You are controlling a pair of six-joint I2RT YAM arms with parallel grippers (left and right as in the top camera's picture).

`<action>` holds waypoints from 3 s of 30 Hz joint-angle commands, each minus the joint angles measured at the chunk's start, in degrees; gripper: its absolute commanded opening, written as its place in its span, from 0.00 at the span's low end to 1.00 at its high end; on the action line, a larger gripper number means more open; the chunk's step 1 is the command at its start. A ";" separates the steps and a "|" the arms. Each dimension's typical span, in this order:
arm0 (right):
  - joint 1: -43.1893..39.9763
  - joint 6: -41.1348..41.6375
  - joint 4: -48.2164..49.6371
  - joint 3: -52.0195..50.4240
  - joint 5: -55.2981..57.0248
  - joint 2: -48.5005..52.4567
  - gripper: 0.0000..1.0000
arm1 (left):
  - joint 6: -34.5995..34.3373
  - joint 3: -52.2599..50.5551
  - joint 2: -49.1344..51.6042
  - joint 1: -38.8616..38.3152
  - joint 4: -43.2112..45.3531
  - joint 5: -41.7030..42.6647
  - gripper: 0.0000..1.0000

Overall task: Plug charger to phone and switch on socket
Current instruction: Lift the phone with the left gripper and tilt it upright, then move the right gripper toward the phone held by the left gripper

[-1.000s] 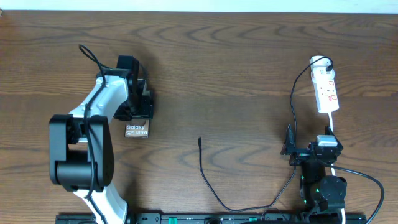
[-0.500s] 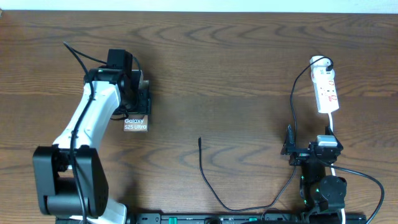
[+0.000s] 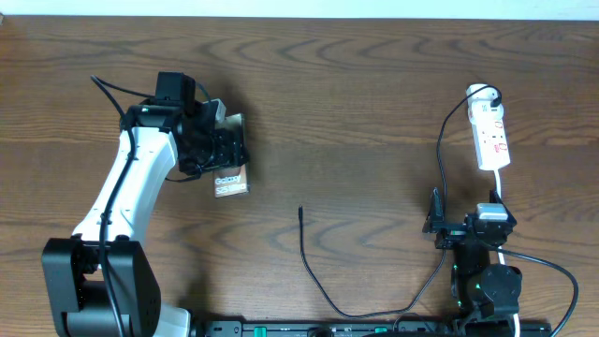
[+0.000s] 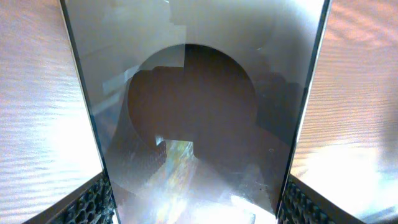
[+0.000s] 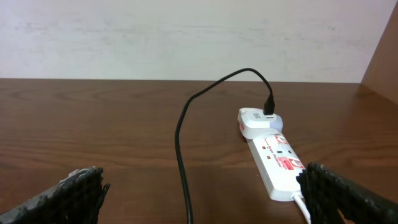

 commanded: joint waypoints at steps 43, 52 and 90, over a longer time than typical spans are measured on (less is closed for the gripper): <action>0.50 -0.44 -0.13 -0.13 -0.13 -0.07 0.99 | -59.28 1.81 -1.77 0.04 0.07 48.11 0.08; 0.50 -0.44 -0.13 -0.15 -0.13 -0.07 0.99 | -62.73 1.81 -1.77 0.07 0.09 51.36 0.08; 0.50 -0.44 0.04 -0.13 0.24 -0.07 0.99 | -58.73 1.81 -1.77 2.78 0.04 46.45 0.07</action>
